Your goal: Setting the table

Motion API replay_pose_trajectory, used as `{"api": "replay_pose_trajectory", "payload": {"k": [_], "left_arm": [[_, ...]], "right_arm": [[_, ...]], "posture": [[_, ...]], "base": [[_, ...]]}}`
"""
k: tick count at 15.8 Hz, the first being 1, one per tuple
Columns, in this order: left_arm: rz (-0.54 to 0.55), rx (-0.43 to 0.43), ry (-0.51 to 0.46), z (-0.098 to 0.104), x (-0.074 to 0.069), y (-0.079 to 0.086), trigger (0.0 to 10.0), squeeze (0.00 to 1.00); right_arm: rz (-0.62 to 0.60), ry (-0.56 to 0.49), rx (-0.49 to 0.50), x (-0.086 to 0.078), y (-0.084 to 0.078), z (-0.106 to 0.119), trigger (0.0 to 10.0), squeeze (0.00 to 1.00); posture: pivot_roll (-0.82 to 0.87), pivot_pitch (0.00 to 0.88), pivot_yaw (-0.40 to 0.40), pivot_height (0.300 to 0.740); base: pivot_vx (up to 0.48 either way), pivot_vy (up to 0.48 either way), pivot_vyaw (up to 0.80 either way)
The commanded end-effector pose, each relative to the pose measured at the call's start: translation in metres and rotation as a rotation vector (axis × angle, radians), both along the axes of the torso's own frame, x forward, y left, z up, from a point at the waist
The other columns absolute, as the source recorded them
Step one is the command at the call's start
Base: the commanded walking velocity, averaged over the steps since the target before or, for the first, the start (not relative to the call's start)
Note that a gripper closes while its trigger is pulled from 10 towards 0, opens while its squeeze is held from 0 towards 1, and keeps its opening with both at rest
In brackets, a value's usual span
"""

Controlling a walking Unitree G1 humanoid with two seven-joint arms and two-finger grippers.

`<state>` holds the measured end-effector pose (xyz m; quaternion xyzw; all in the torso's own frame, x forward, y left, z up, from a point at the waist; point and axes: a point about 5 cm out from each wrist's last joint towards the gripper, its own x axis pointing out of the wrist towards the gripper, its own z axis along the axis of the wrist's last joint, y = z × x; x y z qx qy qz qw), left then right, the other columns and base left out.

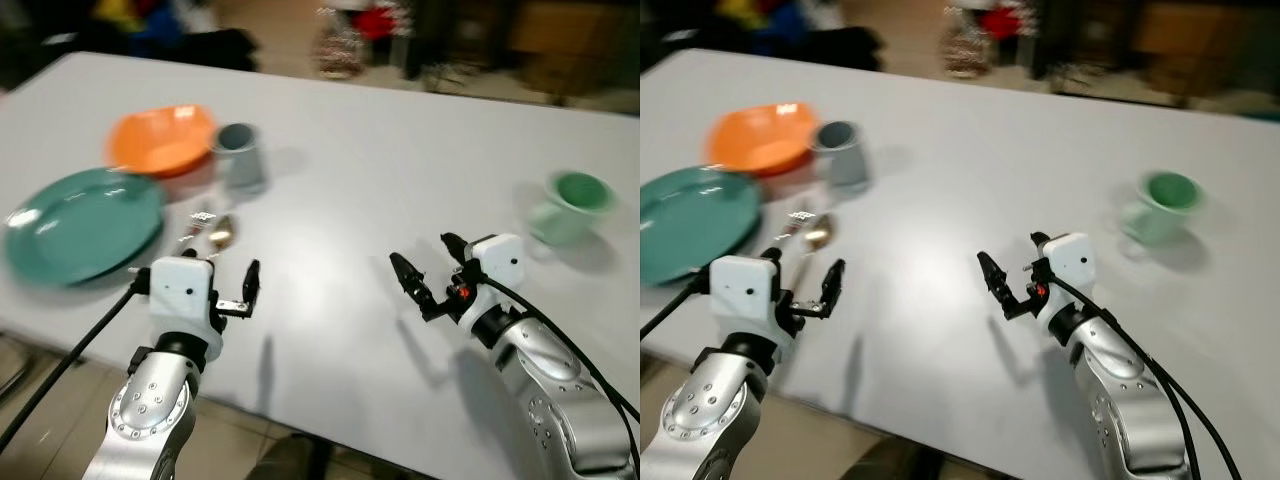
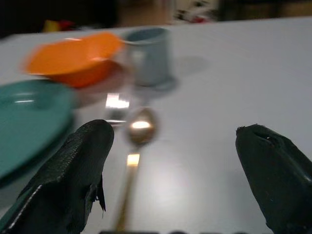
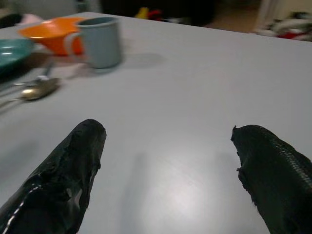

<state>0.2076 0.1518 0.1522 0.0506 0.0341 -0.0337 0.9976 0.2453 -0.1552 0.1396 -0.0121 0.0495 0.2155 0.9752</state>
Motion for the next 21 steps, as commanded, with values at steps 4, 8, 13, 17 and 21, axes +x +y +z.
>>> {"api": "replay_pose_trajectory", "payload": {"k": [4, 8, 13, 17, 21], "left_arm": [[0.041, 0.042, -0.067, 0.008, -0.004, 0.001, 10.0, 0.00], [0.053, 0.049, -0.069, 0.010, 0.000, 0.003, 10.0, 0.00], [0.089, 0.040, -0.047, 0.005, -0.005, 0.003, 10.0, 0.00], [0.108, 0.049, -0.039, 0.003, -0.008, 0.004, 10.0, 0.00], [0.109, 0.077, -0.045, 0.001, -0.005, 0.007, 10.0, 0.00]], "right_arm": [[0.054, 0.032, 0.024, -0.003, 0.008, 0.002, 10.0, 1.00], [0.088, 0.023, 0.034, 0.002, 0.017, 0.005, 10.0, 1.00], [0.130, 0.053, 0.052, 0.001, 0.024, 0.003, 10.0, 0.38], [0.125, 0.082, 0.065, 0.002, 0.023, 0.001, 10.0, 0.00], [0.073, 0.092, 0.085, 0.002, 0.018, -0.001, 10.0, 0.00]], "posture": [[-0.06, 0.077, 0.079, 0.740], [-0.05, 0.076, 0.078, 0.740], [-0.04, 0.083, 0.057, 0.740], [-0.03, 0.092, 0.042, 0.740], [-0.05, 0.092, 0.066, 0.740]], "base": [[0.000, 0.000, 0.80], [0.000, 0.000, 0.80], [0.000, 0.000, 0.80], [0.000, 0.000, 0.80], [0.000, 0.000, 0.80]]}}
